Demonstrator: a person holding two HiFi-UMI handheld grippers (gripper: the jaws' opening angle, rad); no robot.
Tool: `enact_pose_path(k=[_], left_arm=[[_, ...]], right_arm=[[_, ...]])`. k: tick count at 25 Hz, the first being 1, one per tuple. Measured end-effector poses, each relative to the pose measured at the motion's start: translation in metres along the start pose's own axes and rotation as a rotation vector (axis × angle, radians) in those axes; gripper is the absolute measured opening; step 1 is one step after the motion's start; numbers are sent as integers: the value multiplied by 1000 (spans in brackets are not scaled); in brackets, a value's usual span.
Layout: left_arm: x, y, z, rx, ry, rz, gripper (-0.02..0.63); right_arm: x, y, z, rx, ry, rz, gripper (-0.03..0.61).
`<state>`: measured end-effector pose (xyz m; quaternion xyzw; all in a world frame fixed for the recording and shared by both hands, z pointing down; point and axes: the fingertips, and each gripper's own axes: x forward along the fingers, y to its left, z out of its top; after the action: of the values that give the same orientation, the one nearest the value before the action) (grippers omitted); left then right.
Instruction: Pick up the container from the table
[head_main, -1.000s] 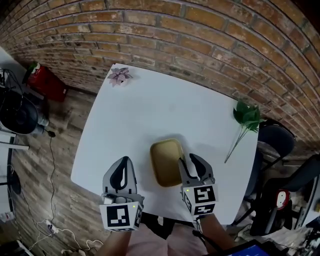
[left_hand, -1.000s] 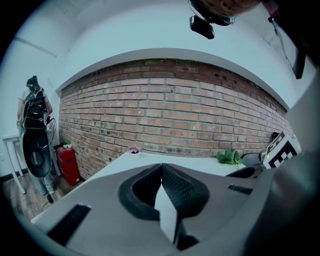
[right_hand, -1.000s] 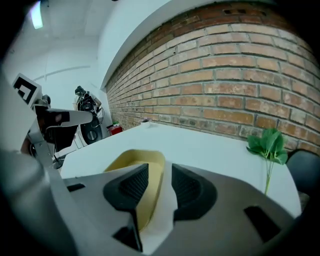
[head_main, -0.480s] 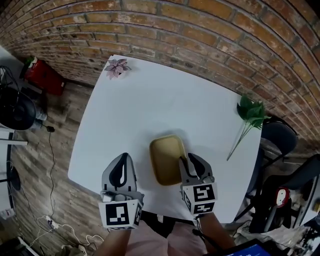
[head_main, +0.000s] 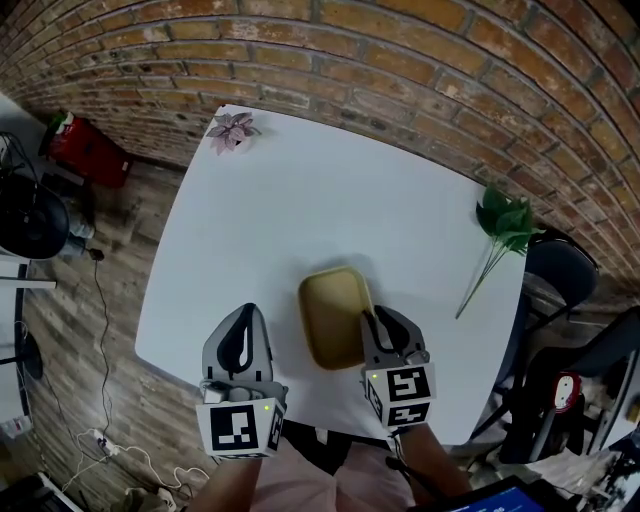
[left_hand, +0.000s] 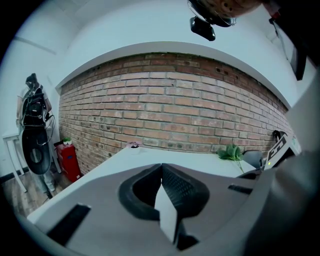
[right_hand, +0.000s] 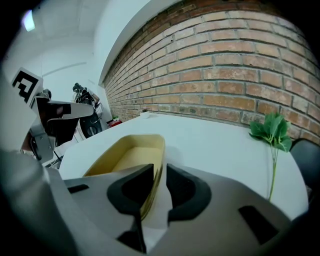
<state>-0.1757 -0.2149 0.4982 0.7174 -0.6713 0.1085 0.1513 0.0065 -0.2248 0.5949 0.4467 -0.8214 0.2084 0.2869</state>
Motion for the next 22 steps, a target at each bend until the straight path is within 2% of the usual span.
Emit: enact_pose_path(k=[15, 22], left_arm=[[3, -3, 0, 1, 5, -1, 9], [1, -3, 6, 5, -10, 0, 9]], right_arm=[[3, -1, -1, 15, 9, -2, 29], [0, 1, 6, 6, -8, -1, 25]])
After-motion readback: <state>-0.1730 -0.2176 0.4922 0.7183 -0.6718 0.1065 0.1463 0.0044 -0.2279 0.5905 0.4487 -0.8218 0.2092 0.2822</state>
